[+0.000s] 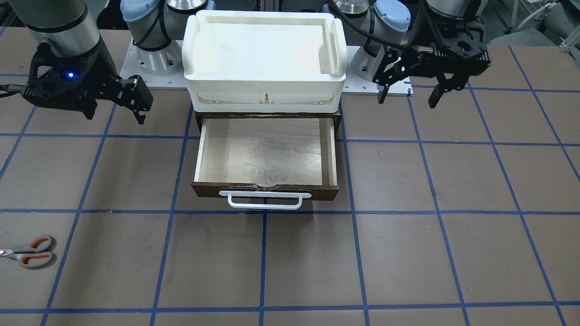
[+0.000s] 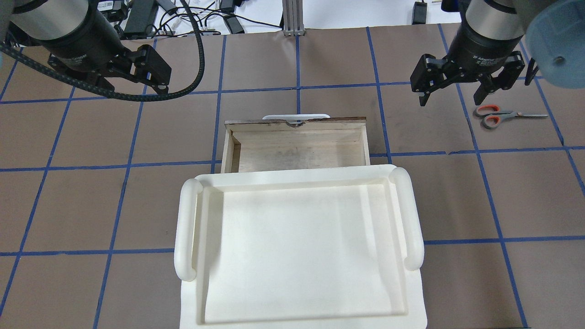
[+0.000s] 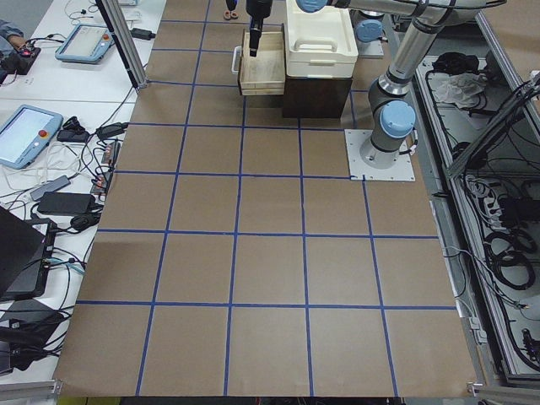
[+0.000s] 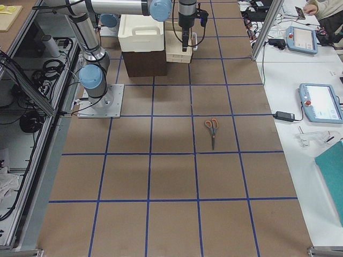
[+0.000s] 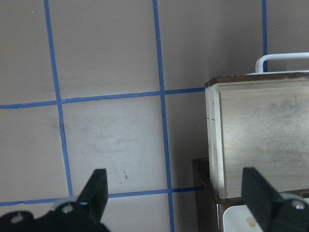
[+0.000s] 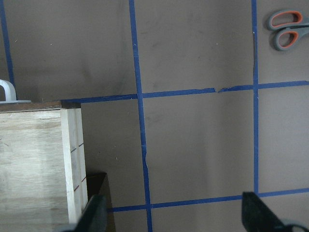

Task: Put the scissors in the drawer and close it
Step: 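Move the right gripper toward the grey-and-orange scissors on the table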

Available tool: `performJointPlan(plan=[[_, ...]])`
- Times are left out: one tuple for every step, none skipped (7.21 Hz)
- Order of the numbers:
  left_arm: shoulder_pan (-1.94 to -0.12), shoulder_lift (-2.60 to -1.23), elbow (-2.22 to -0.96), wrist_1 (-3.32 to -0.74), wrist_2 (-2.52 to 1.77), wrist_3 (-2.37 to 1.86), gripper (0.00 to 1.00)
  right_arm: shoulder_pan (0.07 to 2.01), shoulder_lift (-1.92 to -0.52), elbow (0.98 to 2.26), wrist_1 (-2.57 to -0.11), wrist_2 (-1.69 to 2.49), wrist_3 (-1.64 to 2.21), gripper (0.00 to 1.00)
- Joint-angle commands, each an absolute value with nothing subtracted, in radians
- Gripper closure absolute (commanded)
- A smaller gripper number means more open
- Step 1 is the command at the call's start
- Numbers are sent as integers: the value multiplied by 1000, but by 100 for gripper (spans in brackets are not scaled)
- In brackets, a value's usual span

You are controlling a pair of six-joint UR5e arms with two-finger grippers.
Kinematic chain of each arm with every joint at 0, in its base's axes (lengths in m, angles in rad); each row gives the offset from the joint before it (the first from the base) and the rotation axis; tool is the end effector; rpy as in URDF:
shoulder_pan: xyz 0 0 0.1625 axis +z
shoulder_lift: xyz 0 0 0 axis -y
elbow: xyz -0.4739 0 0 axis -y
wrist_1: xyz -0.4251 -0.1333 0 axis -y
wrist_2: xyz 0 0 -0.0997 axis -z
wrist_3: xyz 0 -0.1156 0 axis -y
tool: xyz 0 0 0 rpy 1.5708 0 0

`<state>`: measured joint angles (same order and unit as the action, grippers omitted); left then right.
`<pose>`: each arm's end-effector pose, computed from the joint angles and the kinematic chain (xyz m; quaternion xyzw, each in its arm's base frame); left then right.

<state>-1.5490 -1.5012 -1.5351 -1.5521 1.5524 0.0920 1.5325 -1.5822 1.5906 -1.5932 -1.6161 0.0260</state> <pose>-0.1244 -0.5059 0.5776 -0.0356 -0.9974 0.0624 0.0056 0.1080 -0.5255 0.5187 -0.0323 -0.9992 0.0069 0.0227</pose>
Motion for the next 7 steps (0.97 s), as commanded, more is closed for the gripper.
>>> performJointPlan(plan=[[-1549, -1500, -1536, -1551, 1552, 92, 0, 1532, -1582, 1591, -1597, -1614, 23, 0], [-1548, -1500, -1536, -1551, 1552, 92, 0, 1532, -1575, 1591, -1603, -1612, 21, 0], [-1548, -1500, -1536, -1551, 1552, 92, 0, 1532, -1568, 1591, -1632, -1615, 25, 0], [-1548, -1500, -1536, -1551, 1552, 92, 0, 1532, -1569, 1591, -1632, -1617, 20, 0], [-1548, -1500, -1536, -1551, 1552, 94, 0, 1532, -1574, 1591, -1631, -1614, 18, 0], [-1548, -1500, -1536, -1551, 1552, 94, 0, 1532, -1574, 1591, -1631, -1614, 12, 0], [-1548, -1500, -1536, -1551, 1552, 94, 0, 1531, -1574, 1589, -1631, -1615, -41, 0]])
